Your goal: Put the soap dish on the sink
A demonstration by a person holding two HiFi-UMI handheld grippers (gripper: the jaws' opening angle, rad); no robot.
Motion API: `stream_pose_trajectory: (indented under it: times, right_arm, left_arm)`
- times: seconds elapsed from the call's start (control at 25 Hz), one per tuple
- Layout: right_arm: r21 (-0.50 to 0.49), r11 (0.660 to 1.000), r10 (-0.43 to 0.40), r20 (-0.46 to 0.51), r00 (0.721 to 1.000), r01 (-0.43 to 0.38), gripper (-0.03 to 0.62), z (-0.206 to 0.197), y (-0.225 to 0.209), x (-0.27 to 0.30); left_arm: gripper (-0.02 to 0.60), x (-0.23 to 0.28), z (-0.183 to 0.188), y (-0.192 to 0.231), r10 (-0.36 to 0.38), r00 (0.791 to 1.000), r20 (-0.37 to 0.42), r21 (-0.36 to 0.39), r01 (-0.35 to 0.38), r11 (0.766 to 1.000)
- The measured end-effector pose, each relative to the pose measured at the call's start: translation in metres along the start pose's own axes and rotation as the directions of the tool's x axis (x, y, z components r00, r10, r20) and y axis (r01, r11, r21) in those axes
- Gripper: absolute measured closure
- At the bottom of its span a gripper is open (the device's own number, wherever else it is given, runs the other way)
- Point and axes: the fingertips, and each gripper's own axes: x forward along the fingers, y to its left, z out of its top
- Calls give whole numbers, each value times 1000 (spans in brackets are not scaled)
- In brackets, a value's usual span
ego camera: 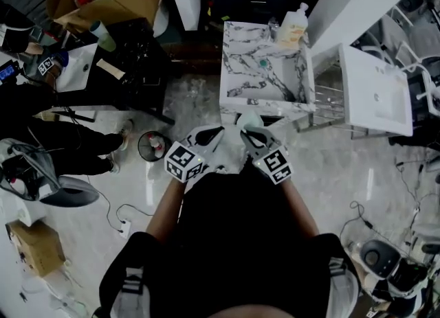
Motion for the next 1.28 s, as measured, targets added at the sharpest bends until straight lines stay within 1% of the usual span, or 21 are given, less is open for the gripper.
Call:
stream_pose_trajectory:
  times: [0.16,0.32,0.44,0.56,0.76,1.0,1.12,1.28]
  right_arm:
    - [-36,999,35,19,999,-34,595,3,-25,4]
    - [-23,999,40,10,999,-40,595,5,-55,-3]
    - [-41,998,56,22,998,-55,595,3,-76,-9]
    - [-43,997,71,12,997,-70,595,-1,-90,-14]
    - [-31,993,117,-13,993,-117,595,-5,-101,-12]
    - [-77,977,197,-7,980,-197,595,-8,-102,-3]
    - [-79,974,211,-11,977,-211,595,-13,-103,-4]
    - [-82,974,211,5,978,-209,595,-11,-114,-10]
  left_arm:
    - [581,21,11,8,19,1000,-5,-9,-19,1000]
    - [581,48,25,8,30,1000,-4,-2,-30,1000]
    - [581,68,32,5,43,999,7,11,-43,999]
    - [581,79,34,2,59,998,3,7,-59,998]
    - [581,86,34,4,109,994,-6,-20,-109,994]
    - [581,87,27,8,172,985,-18,-48,-172,984]
    - [581,91,25,4,187,982,-20,-43,-188,981]
    - [581,104,29,-3,185,982,-21,-31,-186,982]
